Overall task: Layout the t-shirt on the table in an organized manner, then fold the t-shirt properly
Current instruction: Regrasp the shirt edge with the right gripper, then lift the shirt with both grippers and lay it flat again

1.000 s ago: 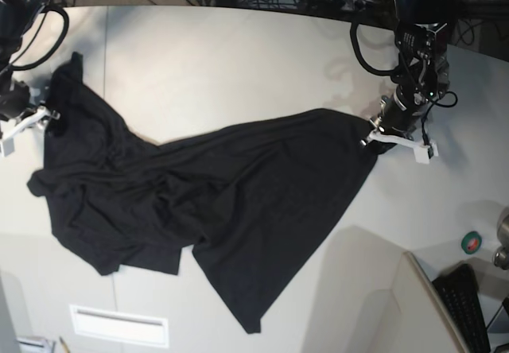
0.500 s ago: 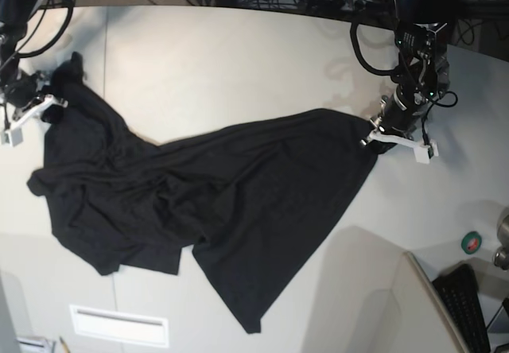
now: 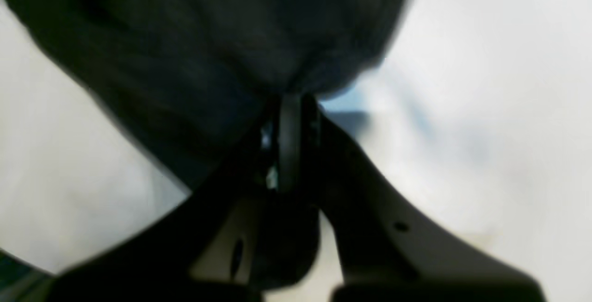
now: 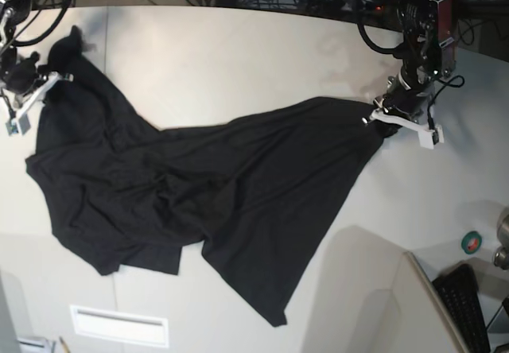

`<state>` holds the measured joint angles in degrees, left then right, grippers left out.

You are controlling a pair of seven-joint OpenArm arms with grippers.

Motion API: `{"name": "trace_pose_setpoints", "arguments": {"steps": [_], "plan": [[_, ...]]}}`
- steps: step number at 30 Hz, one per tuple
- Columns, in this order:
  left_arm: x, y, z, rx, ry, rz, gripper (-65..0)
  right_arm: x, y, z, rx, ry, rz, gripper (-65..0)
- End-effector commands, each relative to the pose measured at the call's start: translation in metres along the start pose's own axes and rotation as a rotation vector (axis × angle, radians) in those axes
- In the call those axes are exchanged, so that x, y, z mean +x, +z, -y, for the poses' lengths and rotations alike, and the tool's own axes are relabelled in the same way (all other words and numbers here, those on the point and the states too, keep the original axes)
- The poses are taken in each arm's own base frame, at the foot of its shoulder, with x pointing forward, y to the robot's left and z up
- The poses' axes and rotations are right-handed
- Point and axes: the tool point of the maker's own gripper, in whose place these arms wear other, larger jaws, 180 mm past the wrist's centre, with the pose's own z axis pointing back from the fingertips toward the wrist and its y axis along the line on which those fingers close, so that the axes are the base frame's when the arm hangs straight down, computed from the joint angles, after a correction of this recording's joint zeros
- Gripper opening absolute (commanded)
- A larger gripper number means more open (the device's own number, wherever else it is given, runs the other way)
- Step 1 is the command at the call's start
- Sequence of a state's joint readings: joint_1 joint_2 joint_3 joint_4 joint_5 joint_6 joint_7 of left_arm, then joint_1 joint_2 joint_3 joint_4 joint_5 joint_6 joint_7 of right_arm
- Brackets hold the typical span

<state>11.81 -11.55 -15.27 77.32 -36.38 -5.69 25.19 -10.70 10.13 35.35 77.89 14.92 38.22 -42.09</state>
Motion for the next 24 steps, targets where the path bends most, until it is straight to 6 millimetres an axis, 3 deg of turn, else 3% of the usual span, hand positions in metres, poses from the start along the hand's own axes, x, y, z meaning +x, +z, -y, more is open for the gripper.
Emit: {"name": "trace_pose_setpoints", "arguments": {"steps": [1,4,7,9,15,19,21,24], "plan": [[0.028,0.006,0.009,-0.032,-0.029,0.078,-65.0,0.030,0.015,0.008,-0.028,0.046,0.078,-65.0],[0.047,0.016,0.025,-0.068,-0.062,0.132,-65.0,0.049,0.027,0.011,-0.058,0.092,0.093,-65.0],[0.070,0.012,0.037,-0.085,-0.066,0.183,-65.0,0.085,0.032,0.021,-0.085,0.115,0.131,-65.0],[0.083,0.002,0.040,-0.065,-0.043,0.166,-65.0,0.110,0.035,0.032,-0.101,0.129,0.151,-65.0],[0.152,-0.037,0.075,-0.106,0.017,0.174,-65.0,0.200,0.028,0.064,-0.116,0.090,0.199,-65.0],[0.194,-0.062,0.119,-0.167,-0.015,0.179,-65.0,0.261,0.025,0.069,-0.135,0.133,0.222,-65.0],[0.218,-0.070,0.139,-0.189,-0.021,0.192,-65.0,0.295,0.036,0.071,-0.160,0.159,0.257,-65.0],[0.270,-0.066,0.166,-0.227,-0.013,0.258,-65.0,0.344,0.069,0.076,-0.221,0.191,0.313,-65.0]]}}
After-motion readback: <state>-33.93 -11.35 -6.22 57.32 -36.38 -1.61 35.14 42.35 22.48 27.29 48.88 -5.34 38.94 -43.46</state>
